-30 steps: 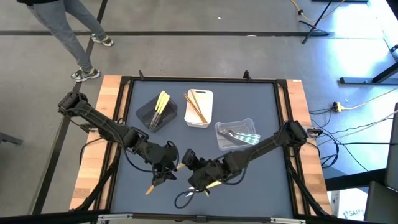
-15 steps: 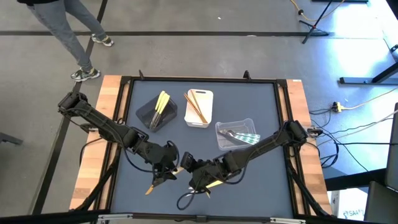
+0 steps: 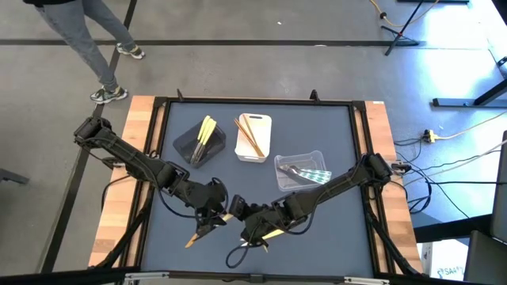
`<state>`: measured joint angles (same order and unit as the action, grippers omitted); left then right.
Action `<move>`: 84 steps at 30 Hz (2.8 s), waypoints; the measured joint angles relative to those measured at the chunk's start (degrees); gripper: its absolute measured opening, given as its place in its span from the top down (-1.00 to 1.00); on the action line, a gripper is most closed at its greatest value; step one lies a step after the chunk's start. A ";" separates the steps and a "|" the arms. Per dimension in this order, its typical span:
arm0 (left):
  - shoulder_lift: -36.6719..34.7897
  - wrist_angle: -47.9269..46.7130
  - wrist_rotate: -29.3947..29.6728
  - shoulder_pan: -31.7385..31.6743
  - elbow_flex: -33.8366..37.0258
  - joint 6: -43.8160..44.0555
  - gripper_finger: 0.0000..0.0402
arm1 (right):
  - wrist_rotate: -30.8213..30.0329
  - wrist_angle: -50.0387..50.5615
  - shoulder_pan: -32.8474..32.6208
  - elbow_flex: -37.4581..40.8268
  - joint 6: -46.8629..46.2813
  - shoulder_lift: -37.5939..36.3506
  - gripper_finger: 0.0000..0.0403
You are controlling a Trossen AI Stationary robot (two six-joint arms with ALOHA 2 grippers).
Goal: Sort silverware by color (type)
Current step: Put the yellow knife into the black bin
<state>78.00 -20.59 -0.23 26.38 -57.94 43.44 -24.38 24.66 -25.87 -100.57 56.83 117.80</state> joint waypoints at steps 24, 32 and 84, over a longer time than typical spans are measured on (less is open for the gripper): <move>0.00 -1.19 2.71 -0.01 0.00 0.11 0.15 | -5.11 -5.77 0.02 0.04 5.19 0.02 0.72; 0.00 -1.52 2.78 -0.01 -0.01 0.13 0.47 | -5.11 -5.80 0.02 0.04 5.19 0.02 0.72; -0.07 -1.09 2.46 -6.56 -0.10 -0.13 0.73 | -20.11 -3.64 -1.92 0.13 4.73 0.13 0.50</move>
<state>77.93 -21.67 2.24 19.82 -58.04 43.31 -44.49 21.02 -27.79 -100.44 61.56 117.92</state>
